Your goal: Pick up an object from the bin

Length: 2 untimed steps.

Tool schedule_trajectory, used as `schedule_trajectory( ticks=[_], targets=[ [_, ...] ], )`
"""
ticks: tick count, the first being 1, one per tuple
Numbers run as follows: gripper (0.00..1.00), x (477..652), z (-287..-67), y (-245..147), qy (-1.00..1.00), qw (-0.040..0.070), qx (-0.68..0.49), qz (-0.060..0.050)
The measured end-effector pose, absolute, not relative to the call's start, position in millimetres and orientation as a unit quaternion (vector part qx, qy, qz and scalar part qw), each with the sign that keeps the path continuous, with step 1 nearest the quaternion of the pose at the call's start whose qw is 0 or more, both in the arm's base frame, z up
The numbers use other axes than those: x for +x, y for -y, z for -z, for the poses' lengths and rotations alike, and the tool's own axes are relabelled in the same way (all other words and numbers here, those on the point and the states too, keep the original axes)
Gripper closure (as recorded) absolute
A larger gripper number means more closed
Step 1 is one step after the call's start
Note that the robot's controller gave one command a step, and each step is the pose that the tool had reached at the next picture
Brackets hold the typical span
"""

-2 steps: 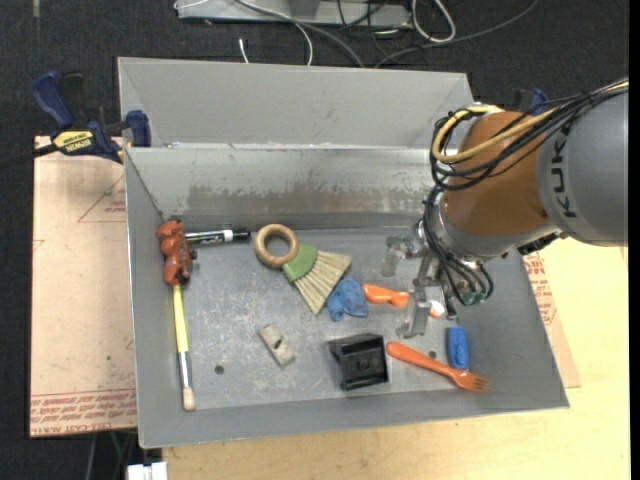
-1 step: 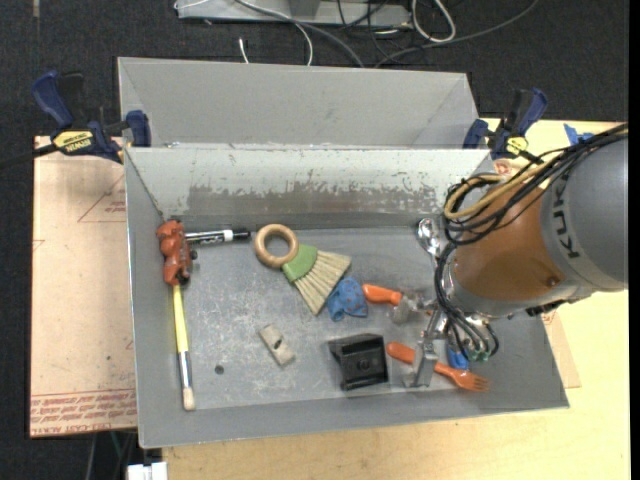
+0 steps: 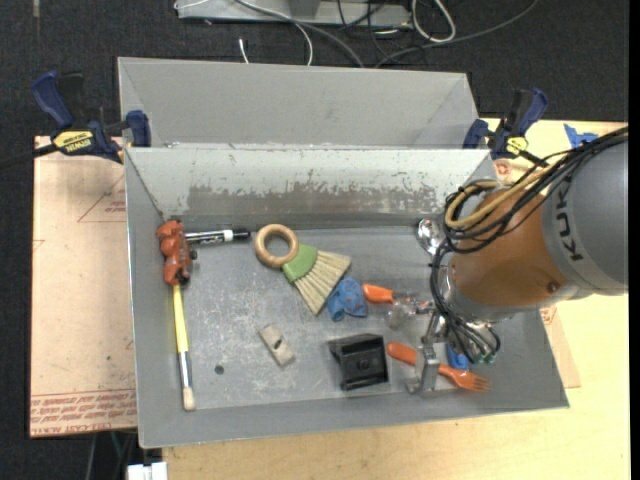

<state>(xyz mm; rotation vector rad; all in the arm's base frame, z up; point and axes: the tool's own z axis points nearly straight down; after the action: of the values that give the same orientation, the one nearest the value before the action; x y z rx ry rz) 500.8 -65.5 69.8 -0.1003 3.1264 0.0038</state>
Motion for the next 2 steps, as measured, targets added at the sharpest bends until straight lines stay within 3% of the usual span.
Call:
schedule_trajectory(
  ticks=[1, 2],
  targets=[
    [0.0, 485.6, -72.9, 62.5, -1.0, 0.011, -0.015, 0.0],
    [0.0, 491.1, -70.6, 83.3, -1.0, 0.009, -0.016, -0.001]
  ],
)
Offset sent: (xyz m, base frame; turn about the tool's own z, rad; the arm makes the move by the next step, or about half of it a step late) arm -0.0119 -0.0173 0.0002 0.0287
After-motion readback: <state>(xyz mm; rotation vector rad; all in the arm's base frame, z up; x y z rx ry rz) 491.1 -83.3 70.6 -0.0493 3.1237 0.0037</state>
